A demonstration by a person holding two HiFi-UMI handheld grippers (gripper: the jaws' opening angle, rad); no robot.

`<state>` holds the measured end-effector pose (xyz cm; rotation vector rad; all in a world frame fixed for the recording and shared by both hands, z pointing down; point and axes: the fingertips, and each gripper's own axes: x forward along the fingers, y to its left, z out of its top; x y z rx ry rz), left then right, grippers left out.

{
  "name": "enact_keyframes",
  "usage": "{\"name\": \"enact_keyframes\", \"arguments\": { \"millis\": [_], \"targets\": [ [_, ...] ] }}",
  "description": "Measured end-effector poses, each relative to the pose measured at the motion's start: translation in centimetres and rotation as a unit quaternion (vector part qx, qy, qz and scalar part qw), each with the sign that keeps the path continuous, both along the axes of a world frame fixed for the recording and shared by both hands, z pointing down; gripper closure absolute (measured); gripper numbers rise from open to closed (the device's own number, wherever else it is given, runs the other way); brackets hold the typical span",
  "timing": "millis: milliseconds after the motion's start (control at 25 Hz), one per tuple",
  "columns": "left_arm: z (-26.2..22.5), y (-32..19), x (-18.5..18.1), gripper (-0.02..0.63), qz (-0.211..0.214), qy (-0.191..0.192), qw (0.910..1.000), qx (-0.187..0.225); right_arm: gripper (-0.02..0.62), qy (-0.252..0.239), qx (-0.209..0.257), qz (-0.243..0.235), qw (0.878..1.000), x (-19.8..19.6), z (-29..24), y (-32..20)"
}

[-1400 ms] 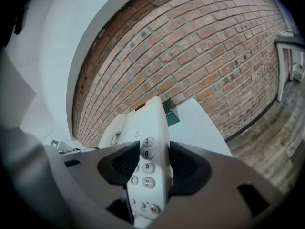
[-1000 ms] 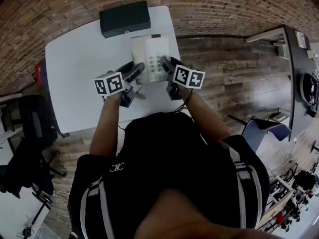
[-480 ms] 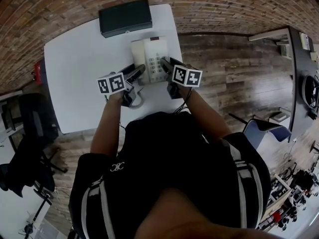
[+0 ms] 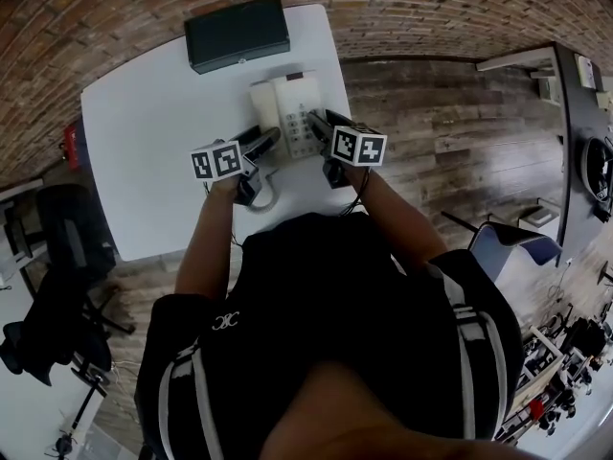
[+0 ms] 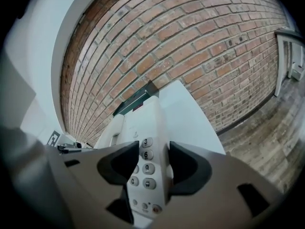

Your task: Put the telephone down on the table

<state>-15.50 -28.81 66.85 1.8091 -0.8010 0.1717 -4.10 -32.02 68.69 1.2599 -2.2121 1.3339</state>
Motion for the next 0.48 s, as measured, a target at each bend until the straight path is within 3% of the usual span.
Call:
{"name": "enact_keyframes", "arguments": {
  "millis": [160,480],
  "targets": [
    [0.41,0.06,0.02,0.311,0.005,0.014,0.9998,-0.015,0.413,-0.003,0.007,0.004,1.0,0.03,0.14,0.14],
    [0.22,0.31,0.01,0.313,-0.011,0.002,0.9999,-0.008,0.411,-0.004,0.003,-0.006,1.0,0.07,0.09,0.37]
  ]
}}
